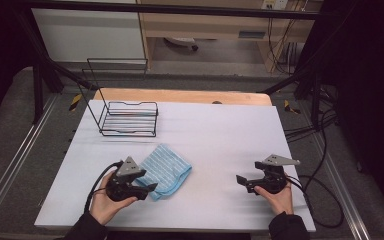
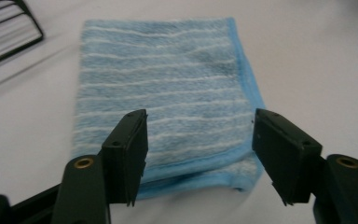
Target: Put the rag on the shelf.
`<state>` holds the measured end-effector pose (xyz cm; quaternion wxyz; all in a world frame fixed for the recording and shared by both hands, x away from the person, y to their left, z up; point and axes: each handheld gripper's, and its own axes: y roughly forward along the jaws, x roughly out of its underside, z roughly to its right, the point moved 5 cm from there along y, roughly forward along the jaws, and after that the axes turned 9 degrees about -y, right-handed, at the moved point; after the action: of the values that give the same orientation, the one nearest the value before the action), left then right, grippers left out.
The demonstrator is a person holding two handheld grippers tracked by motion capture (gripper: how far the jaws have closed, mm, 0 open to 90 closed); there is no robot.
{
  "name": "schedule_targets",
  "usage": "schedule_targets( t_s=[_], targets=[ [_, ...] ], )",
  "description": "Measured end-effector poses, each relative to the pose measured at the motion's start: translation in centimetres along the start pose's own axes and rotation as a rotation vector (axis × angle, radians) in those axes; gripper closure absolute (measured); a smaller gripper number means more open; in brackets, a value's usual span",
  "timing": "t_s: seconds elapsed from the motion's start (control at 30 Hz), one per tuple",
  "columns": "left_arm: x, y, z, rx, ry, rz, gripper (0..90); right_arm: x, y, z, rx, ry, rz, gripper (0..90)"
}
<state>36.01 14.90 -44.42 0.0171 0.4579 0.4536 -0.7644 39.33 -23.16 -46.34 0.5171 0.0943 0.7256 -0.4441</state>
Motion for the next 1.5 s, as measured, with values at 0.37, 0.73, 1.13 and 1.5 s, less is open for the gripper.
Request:
schedule_targets(
  t_s=[0.37,0.73,1.13,1.5],
  targets=[
    [1.0,2.8,2.1,0.007,0.052,-0.115,51.5,0.1,0.1,0.0,-0.001,-0.003,-0.011,1.4],
    [1.4,3.6,2.2,-0.043,0.078,-0.136,56.4,0.1,0.2,0.0,-0.001,-0.005,-0.014,1.4],
    [0.9,3.4,1.4,0.007,0.012,-0.14,72.3,0.2,0.4,0.0,-0.003,-0.005,-0.02,1.6],
    [-0.5,2.5,1.8,0.062,-0.036,-0.097,83.0,0.2,0.3,0.0,-0.007,-0.004,-0.016,1.6]
  ],
)
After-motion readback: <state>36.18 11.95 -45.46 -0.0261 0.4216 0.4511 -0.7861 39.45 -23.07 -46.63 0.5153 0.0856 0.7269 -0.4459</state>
